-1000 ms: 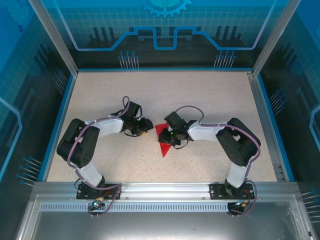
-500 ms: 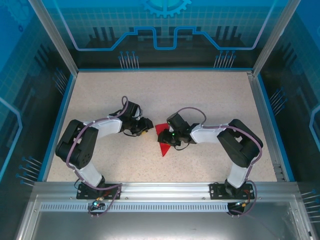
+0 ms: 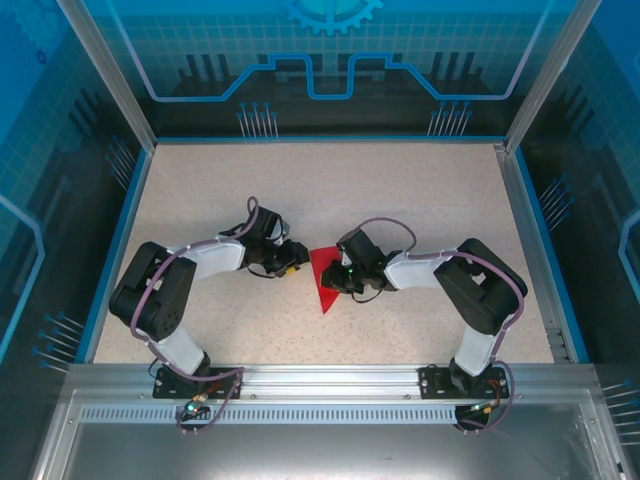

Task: Fold a paper plane with a square sheet of paper (pick it up from the middle)
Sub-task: Third fold the triangle at the center of the table.

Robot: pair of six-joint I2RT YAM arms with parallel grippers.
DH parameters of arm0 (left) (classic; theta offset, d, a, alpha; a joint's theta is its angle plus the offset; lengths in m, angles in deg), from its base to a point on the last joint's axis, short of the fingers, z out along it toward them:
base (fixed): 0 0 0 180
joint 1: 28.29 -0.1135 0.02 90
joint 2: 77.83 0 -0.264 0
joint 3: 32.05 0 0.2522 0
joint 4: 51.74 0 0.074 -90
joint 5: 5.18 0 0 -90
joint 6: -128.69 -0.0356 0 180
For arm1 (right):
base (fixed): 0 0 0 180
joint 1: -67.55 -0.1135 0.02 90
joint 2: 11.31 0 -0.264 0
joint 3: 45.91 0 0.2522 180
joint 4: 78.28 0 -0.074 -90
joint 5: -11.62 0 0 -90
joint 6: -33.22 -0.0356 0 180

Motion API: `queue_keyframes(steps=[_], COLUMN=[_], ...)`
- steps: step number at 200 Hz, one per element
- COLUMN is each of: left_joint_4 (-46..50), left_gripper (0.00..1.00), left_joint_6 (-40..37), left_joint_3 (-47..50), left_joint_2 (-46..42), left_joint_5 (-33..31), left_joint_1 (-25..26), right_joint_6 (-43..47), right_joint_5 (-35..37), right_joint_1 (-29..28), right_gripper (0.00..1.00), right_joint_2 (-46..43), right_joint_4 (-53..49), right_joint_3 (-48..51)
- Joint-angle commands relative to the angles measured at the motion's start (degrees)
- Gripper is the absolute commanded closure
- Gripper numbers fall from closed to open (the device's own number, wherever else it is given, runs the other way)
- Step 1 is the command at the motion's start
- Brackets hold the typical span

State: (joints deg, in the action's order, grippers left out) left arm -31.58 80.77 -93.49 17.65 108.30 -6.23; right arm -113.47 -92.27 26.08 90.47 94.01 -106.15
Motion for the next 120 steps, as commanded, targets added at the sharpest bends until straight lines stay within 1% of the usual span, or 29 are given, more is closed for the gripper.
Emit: queue_keyframes(steps=[1,9,18,25,36,41,63,99,120], left_joint_4=[-0.94,-1.05,-1.23,-1.26,-1.21,-1.21,-1.22,-1.94,-2.46], left_gripper=[0.59,0.60,0.60,0.60,0.60,0.60,0.60,0.62,0.65], left_joint_6=[0.54,0.60,0.68,0.69,0.64,0.56,0.54,0.67,0.89], left_joint_3=[1.42,1.63,2.09,2.37,2.67,2.81,3.17,3.54,3.87], left_joint_2=[-2.38,-2.81,-3.27,-3.67,-4.03,-4.07,-4.15,-4.34,-4.40], left_joint_5=[2.57,2.82,3.17,3.15,3.17,3.15,3.15,4.35,4.80], left_joint_1=[1.03,1.38,1.72,2.05,2.47,2.67,2.98,3.24,3.34], right_joint_6=[0.92,1.02,1.11,1.22,1.25,1.23,1.09,1.54,2.11], right_joint_5=[0.41,0.44,0.29,0.15,-0.26,-0.33,-0.50,-2.24,-2.47], right_joint_1=[0.17,0.22,0.31,0.25,0.28,0.29,0.42,0.93,1.11], right_gripper=[0.85,0.87,0.86,0.82,0.71,0.68,0.63,0.64,0.71], right_joint_2=[0.28,0.22,0.30,0.35,0.51,0.49,0.38,-0.38,-0.96], right_joint_4=[-4.24,-4.28,-4.24,-4.12,-3.68,-3.54,-3.45,-0.92,-0.93], right_joint_3=[1.81,1.99,2.01,2.00,1.94,1.90,1.77,3.05,3.10])
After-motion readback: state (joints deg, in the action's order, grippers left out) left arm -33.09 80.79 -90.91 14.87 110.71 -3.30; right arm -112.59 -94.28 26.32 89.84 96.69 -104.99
